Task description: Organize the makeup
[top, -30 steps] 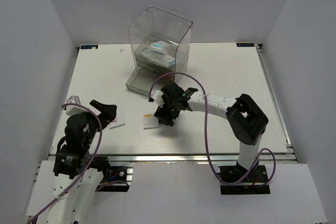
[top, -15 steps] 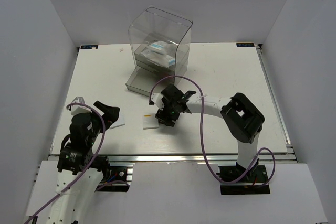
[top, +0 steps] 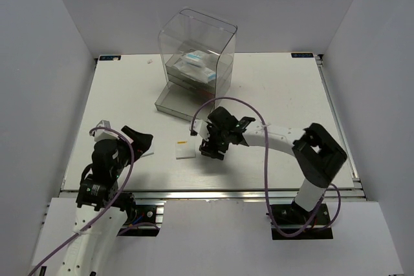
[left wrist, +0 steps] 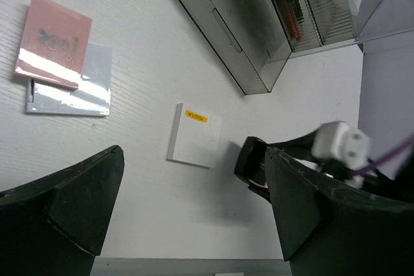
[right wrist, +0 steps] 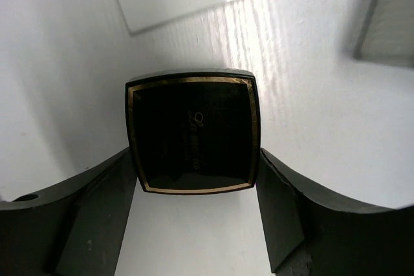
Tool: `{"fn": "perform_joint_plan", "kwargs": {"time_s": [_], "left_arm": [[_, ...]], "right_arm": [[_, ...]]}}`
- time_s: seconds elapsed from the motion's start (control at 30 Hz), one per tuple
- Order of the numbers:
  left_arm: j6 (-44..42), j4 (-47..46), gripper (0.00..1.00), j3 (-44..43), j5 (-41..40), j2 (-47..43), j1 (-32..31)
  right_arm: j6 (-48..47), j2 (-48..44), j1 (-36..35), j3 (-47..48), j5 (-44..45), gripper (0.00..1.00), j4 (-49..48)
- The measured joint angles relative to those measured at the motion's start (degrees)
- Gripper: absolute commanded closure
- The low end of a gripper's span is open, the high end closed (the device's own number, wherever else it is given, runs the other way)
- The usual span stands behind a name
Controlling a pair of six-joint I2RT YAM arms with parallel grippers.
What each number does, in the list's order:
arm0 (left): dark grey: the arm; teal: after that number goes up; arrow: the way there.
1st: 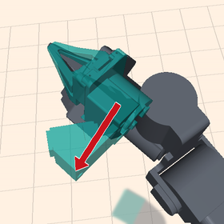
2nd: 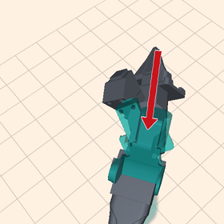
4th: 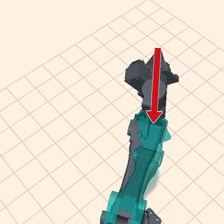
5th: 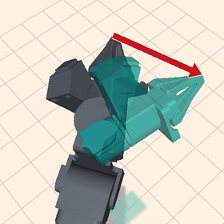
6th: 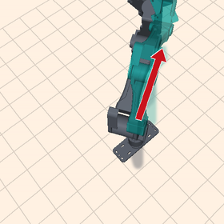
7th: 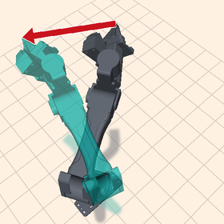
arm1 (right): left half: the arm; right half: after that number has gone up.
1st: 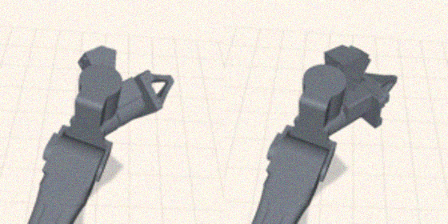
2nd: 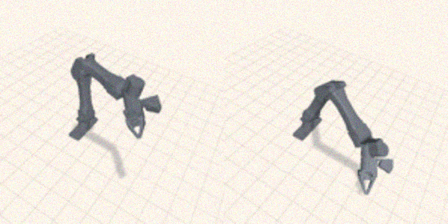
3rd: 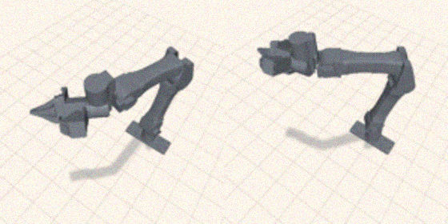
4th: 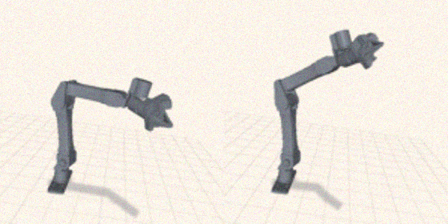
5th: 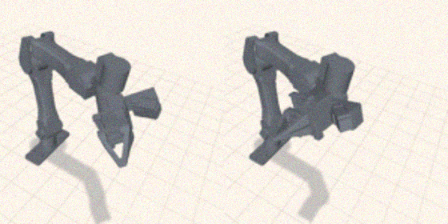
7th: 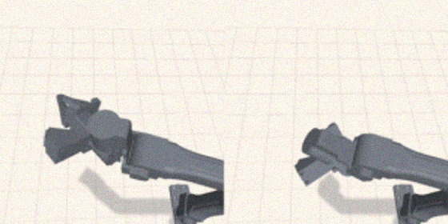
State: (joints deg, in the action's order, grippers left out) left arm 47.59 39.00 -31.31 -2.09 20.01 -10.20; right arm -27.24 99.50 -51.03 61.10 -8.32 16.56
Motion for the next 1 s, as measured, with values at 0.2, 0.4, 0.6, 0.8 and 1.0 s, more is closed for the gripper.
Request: {"fn": "perform_joint_plan", "kwargs": {"time_s": [0.2,0.4,0.6,0.8,1.0], "left_arm": [[1.2,-2.5,0.02,2.6,2.3,1.3,0.0],[1.6,-4.8,0.02,3.3,4.3,2.9,0.0],[2.7,-5.4,0.02,4.1,5.6,2.9,0.0],[3.5,-5.6,0.02,4.4,6.1,2.1,0.0],[4.3,-5.6,0.02,4.7,6.2,0.5,0.0]], "right_arm": [[-0.9,-9.6,-0.1,2.4,-3.1,1.0,-0.4],[2.8,-4.2,-0.4,15.8,1.6,1.0,-5.0],[5.8,8.5,-0.5,27.1,11.4,1.0,-8.1],[5.6,17.0,-0.5,30.7,19.6,0.87,-8.5],[4.9,18.5,-0.5,30.7,23.8,0.66,-9.0]]}}
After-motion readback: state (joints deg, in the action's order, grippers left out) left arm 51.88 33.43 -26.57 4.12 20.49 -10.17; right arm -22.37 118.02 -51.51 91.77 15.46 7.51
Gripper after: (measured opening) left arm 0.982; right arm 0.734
